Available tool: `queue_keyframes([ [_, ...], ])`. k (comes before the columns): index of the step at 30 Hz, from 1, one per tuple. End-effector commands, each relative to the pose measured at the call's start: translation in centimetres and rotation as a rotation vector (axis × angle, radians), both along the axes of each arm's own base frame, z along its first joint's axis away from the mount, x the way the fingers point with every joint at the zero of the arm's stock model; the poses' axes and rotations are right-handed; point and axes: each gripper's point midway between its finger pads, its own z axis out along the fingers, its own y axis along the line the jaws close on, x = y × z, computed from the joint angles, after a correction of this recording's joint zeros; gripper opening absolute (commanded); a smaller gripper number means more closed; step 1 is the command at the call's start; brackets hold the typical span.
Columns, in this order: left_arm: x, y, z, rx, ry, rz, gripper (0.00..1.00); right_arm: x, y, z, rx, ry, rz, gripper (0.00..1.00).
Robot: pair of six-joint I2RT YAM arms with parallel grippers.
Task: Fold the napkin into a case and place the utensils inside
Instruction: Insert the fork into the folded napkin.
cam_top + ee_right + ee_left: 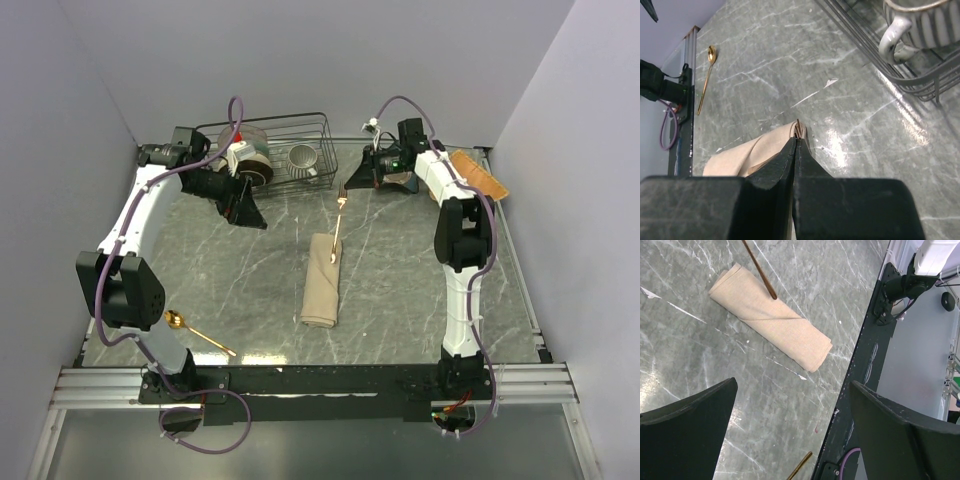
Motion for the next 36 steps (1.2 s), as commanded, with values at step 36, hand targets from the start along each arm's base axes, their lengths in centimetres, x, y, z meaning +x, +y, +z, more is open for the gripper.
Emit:
queue_keyframes([
  [36, -3.3, 0.3, -0.1, -0.014, 0.027, -0.008, 0.99, -7.3, 3.4, -0.9, 0.122, 0.171, 0.047, 0.0],
])
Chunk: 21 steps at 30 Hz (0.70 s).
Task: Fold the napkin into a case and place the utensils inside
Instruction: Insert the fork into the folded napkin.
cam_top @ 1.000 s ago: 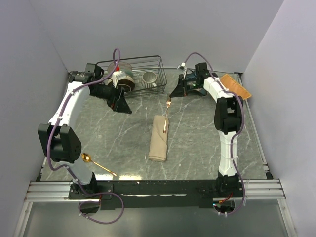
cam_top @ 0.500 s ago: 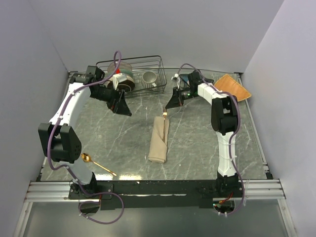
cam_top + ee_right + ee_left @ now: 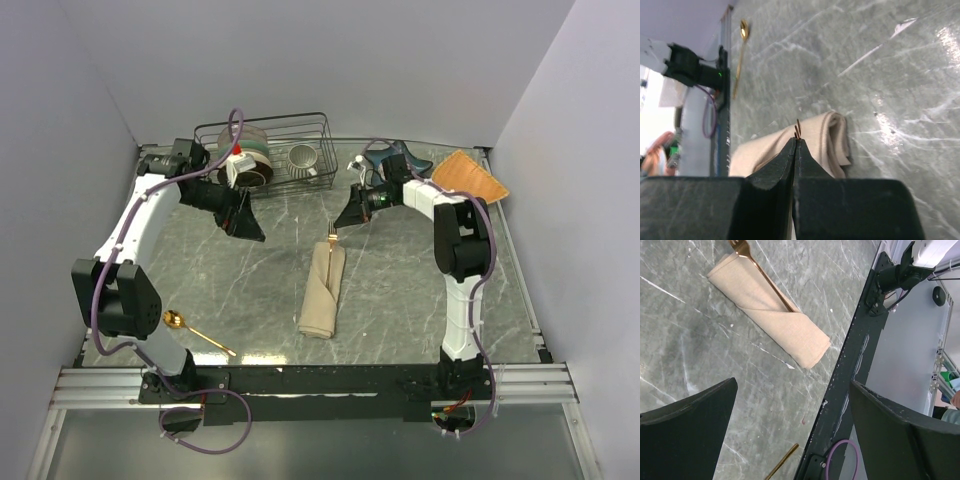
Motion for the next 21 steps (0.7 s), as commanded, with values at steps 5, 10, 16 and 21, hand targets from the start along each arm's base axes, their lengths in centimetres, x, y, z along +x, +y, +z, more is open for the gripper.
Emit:
queue_keyframes([
  [5, -1.1, 0.0, 1.0, -0.025, -0.033, -0.012, 0.99, 0.3, 0.5, 4.5, 0.101, -0.033, -0.048, 0.0],
  [10, -1.3, 0.1, 0.8, -0.022, -0.029, -0.014, 0.99, -1.0, 0.1, 2.8, 0.066, -0.02, -0.027, 0.0],
  [16, -1.2, 0.1, 0.7, -0.022, -0.025, -0.018, 0.99, -2.5, -0.2, 1.6, 0.045, 0.005, -0.017, 0.0],
  [21, -1.2, 0.0, 0.6, -0.029, -0.022, -0.017, 0.99, -4.2, -0.5, 0.8, 0.037, 0.034, -0.01, 0.0],
])
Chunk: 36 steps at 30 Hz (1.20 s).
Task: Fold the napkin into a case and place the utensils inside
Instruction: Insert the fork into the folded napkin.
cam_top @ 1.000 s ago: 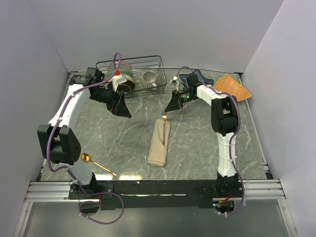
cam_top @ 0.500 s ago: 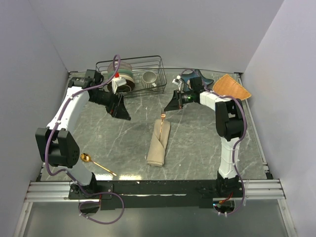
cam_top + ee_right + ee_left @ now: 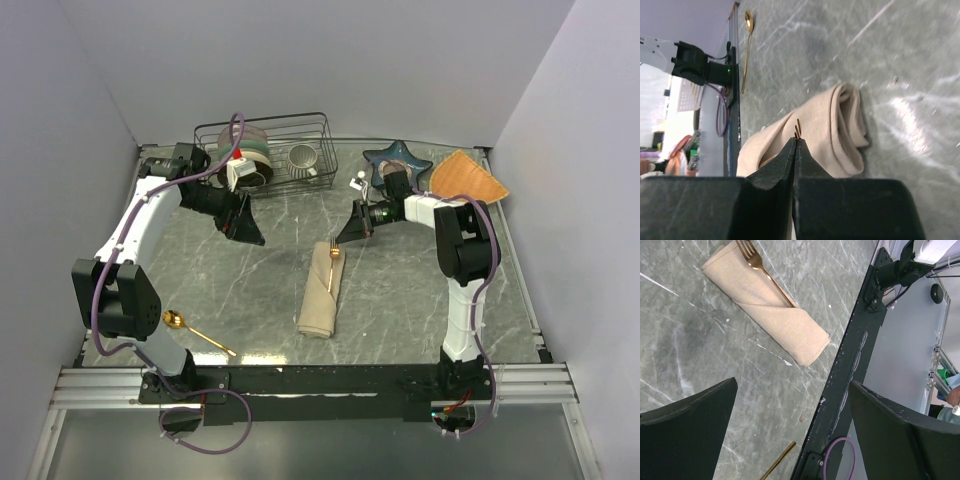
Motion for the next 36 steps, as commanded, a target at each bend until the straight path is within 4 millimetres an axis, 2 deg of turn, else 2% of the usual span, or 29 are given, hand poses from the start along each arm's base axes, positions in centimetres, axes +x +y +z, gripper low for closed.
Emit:
queue_keyframes([
  [1, -0.5, -0.1, 1.4, -0.033, -0.048, -0.011, 0.99, -1.6, 0.0, 2.7, 0.027, -0.064, 0.025, 0.0],
  [5, -0.4, -0.2, 1.3, -0.04, -0.042, -0.007, 0.99, -2.4, -0.2, 2.0, 0.018, -0.048, 0.029, 0.0],
  [14, -0.4, -0.2, 1.0, -0.036, -0.035, -0.002, 0.99, -2.2, 0.0, 1.6, 0.013, -0.052, 0.017, 0.0],
  [26, -0.5, -0.1, 0.6, -0.028, -0.029, -0.007, 0.99, -3.3, 0.3, -0.3, -0.023, -0.018, 0.031, 0.0],
  [28, -0.5, 0.0, 0.6, -0.026, -0.028, -0.007, 0.99, -3.5, 0.2, -0.9, -0.037, -0.009, 0.034, 0.02],
  [31, -0.5, 0.1, 0.4, -0.017, -0.03, -0.003, 0.99, -3.7, 0.1, -1.5, -0.053, 0.015, 0.04, 0.09],
  [32, -0.6, 0.2, 0.4, -0.015, -0.029, -0.001, 0.99, -3.7, 0.1, -1.6, -0.061, 0.016, 0.037, 0.16],
  [34, -0.6, 0.3, 0.2, -0.009, -0.022, 0.0, 0.99, -3.6, 0.1, -1.8, -0.077, 0.022, 0.031, 0.2],
  [36, -0.6, 0.6, -0.1, 0.0, -0.028, -0.003, 0.99, -3.5, 0.2, -1.8, -0.088, 0.023, 0.022, 0.29],
])
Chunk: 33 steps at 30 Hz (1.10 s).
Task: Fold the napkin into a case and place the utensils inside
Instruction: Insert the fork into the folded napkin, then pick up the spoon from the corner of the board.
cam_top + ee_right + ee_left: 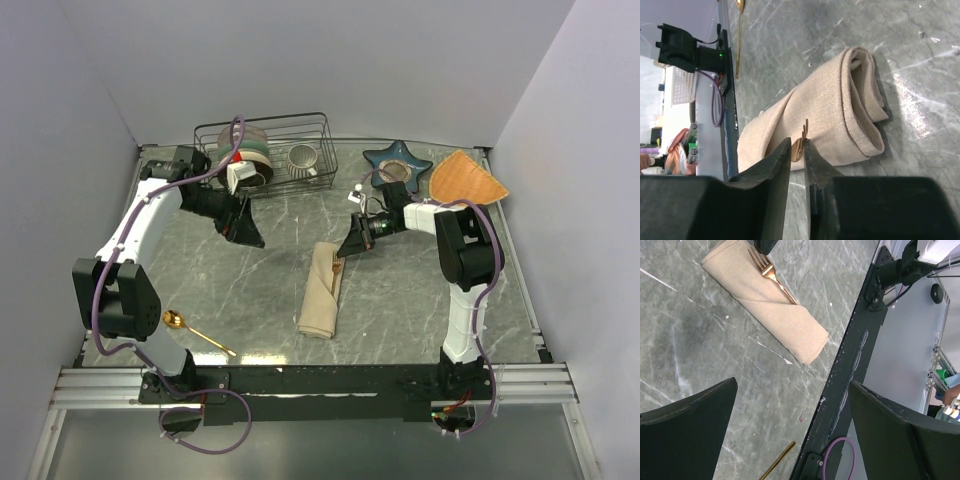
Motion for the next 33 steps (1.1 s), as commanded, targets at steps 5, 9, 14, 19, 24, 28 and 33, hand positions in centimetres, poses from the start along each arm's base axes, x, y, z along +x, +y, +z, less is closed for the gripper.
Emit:
queue_keyframes([
  [5, -1.0, 2.1, -0.2, 0.06, -0.05, -0.024, 0.99, 0.2, 0.2, 0.5, -0.062, -0.001, -0.003, 0.49],
  [9, -1.6, 5.1, -1.9, 0.189, -0.125, -0.076, 0.99, 0.9, -0.5, 1.6, -0.108, -0.033, -0.014, 0.57],
  [14, -4.1, 10.1, -5.3, 0.462, -0.245, -0.195, 0.99, 1.7, -1.4, 3.6, -0.176, -0.069, -0.026, 0.77],
  [19, -9.4, 14.3, -10.2, 0.657, -0.253, -0.416, 0.99, 2.6, -2.1, 5.6, -0.23, -0.097, -0.067, 0.88],
  [24, -11.4, 17.5, -12.9, 0.825, -0.333, -0.538, 0.96, 3.3, -2.1, 8.0, -0.219, -0.112, -0.116, 0.93],
  [28, -11.9, 18.6, -15.2, 0.887, -0.382, -0.595, 0.85, 3.6, -2.3, 9.8, -0.202, -0.109, -0.144, 0.95],
  [33, -11.9, 18.9, -17.0, 0.93, -0.45, -0.668, 0.77, 3.7, -3.0, 10.9, -0.196, -0.116, -0.176, 0.95],
])
